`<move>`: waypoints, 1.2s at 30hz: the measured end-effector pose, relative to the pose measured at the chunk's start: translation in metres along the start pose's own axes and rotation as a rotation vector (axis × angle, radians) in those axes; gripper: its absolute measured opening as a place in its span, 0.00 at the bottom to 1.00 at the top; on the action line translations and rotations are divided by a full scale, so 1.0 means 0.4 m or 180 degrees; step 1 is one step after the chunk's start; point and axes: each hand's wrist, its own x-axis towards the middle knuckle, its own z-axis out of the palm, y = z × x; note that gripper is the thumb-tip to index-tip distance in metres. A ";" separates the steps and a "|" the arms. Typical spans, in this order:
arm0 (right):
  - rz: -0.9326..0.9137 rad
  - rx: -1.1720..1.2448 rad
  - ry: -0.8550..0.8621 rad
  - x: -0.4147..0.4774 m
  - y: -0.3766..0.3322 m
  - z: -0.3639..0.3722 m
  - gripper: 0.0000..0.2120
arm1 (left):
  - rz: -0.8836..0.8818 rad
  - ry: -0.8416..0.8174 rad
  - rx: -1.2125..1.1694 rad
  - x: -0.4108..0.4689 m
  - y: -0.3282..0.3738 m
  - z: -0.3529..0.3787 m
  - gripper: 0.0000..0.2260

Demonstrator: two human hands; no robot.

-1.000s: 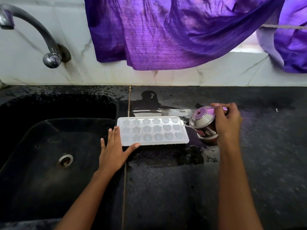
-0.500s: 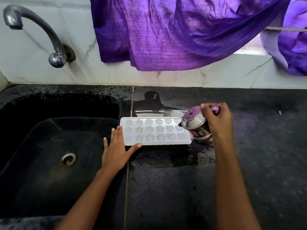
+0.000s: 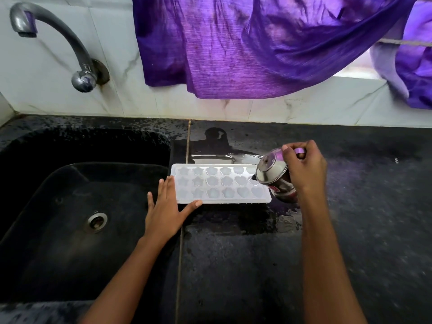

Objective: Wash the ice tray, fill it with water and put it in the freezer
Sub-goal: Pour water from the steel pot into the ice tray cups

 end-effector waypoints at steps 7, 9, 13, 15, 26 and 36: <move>-0.0046 -0.0026 0.0036 -0.008 -0.016 -0.002 0.06 | -0.0017 -0.0008 0.0014 -0.001 0.002 -0.002 0.48; -0.0073 -0.0045 0.0052 -0.010 -0.020 -0.004 0.06 | -0.0017 -0.0006 0.0007 -0.002 0.003 -0.003 0.47; -0.0107 -0.0041 0.0068 -0.009 -0.023 -0.010 0.06 | -0.0023 0.0001 0.0010 -0.002 0.004 -0.003 0.47; -0.0120 -0.0023 0.0074 -0.008 -0.023 -0.011 0.06 | -0.0018 0.0003 0.0018 -0.002 0.004 -0.002 0.47; -0.0151 -0.0010 0.0113 -0.007 -0.019 -0.016 0.05 | 0.0003 0.0042 0.0013 -0.002 -0.001 0.002 0.46; 0.0308 0.0433 0.0182 -0.002 -0.005 -0.009 0.08 | 0.0002 0.0023 0.0007 -0.003 0.000 0.001 0.46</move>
